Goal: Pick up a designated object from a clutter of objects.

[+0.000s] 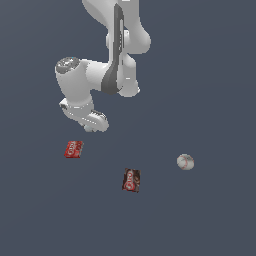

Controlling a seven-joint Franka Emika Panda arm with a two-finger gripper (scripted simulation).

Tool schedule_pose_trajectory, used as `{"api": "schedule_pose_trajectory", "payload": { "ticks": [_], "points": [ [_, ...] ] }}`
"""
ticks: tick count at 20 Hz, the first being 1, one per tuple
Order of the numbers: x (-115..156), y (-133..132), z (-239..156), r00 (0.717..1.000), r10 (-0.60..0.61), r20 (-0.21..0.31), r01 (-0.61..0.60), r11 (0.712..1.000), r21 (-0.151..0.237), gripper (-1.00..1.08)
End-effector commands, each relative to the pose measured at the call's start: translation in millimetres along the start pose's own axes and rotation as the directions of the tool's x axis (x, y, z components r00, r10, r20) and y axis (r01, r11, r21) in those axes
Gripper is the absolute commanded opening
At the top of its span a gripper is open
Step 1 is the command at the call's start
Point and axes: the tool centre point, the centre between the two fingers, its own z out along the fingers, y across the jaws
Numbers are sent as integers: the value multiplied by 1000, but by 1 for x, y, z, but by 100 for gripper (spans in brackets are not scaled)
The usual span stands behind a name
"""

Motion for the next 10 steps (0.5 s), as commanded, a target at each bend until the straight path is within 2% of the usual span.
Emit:
{"api": "schedule_pose_trajectory", "payload": {
  "ticks": [1,10],
  "points": [
    [7,-4,-22,1000,-1,2,1,1000,-1,-100],
    [35,-22,-100,1000,-6,11,6,1000,-1,-100]
  ]
}}
